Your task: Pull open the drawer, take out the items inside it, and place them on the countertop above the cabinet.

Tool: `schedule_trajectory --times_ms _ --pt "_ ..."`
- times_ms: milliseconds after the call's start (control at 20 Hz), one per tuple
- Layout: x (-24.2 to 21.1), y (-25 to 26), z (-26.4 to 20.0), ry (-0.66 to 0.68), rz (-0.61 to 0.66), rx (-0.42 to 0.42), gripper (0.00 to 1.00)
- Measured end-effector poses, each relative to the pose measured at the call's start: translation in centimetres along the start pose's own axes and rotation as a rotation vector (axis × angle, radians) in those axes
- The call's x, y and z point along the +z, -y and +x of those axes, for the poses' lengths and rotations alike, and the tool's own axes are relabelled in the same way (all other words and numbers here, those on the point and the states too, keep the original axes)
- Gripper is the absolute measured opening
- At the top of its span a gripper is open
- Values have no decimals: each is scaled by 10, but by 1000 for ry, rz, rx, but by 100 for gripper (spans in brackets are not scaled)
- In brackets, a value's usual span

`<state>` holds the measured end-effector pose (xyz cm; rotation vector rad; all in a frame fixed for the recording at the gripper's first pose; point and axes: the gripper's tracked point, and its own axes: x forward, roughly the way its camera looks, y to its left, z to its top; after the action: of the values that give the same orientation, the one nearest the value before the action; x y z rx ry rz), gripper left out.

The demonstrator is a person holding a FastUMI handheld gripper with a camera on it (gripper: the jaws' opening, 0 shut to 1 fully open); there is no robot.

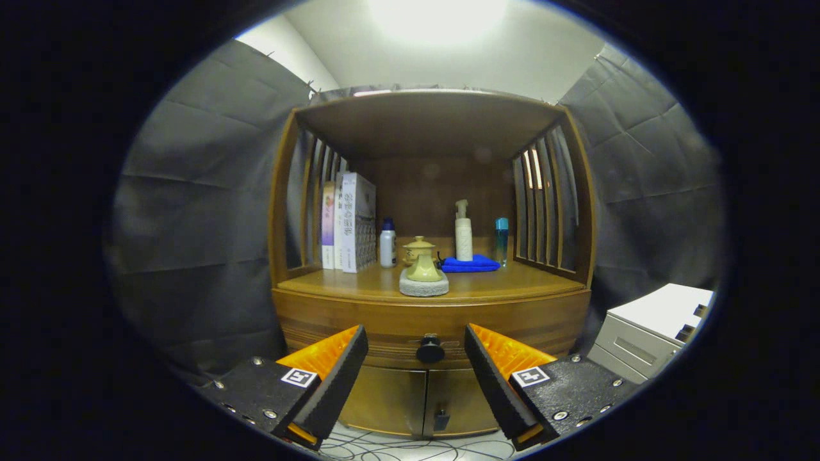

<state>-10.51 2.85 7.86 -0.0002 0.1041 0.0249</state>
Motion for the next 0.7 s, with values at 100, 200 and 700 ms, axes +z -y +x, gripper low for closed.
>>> schedule_trajectory --times_ms 100,200,700 --pt "7 -7 -23 -1 -8 20 95" --pt "16 -8 -43 14 -24 11 95" --pt "43 -20 -120 91 -9 19 95"
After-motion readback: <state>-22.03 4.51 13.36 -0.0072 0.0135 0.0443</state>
